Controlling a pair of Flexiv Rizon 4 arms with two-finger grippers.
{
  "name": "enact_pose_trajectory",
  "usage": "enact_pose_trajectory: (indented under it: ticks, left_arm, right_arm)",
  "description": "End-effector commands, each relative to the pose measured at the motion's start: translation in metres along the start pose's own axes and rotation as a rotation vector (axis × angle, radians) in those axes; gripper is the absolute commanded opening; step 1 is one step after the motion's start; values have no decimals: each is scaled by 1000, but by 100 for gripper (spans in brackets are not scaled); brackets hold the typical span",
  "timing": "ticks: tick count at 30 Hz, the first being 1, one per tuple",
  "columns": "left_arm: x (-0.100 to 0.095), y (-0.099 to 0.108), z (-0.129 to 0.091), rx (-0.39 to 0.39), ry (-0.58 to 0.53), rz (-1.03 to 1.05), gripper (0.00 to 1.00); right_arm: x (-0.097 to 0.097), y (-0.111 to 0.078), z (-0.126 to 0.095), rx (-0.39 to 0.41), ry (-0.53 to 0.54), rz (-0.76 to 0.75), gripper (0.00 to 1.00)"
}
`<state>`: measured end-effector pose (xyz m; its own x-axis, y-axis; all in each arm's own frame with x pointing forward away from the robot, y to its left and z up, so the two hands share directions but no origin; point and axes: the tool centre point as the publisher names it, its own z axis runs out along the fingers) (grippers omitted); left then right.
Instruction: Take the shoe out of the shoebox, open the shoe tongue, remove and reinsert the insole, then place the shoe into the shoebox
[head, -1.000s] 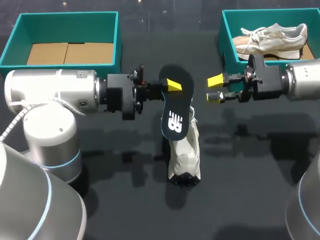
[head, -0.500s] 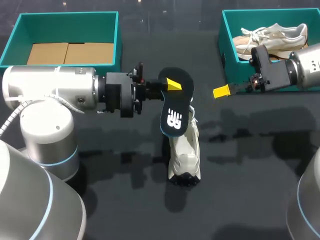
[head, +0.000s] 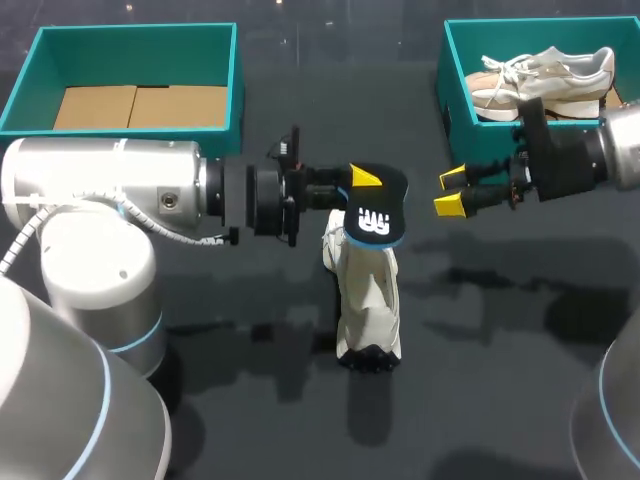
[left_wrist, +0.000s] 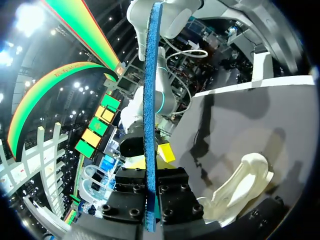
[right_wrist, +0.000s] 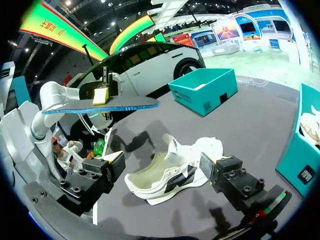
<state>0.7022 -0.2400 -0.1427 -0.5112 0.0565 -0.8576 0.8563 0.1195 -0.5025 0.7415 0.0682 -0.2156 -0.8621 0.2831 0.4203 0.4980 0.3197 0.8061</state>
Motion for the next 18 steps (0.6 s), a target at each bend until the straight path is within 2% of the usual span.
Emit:
enact_pose_trajectory:
  ticks: [1,4,8,13,14,15,18]
  left_arm:
    - [2,-1,-1,-3,-2,1,0]
    - [2,-1,-1,-3,-2,1,0]
    - [13,-9,0,20,-19,-129,0]
    - [31,-17,1,58,-76,-366,0]
    - [35,-18,1,61,-73,-398,0]
    - [35,-18,1,61,-73,-398,0]
    - [35,-18,1,61,-73,-398,0]
  right_arm:
    - [13,-4,-3,-9,-77,0,100]
    - [13,-4,-3,-9,-77,0,100]
    - [15,-18,-3,96,-109,-243,100]
    - [18,-42,0,161,-175,-447,100]
    - [17,-50,3,225,-177,-482,100]
    - [17,-56,6,295,-181,-498,100]
    - [17,-56,6,295,-181,-498,100]
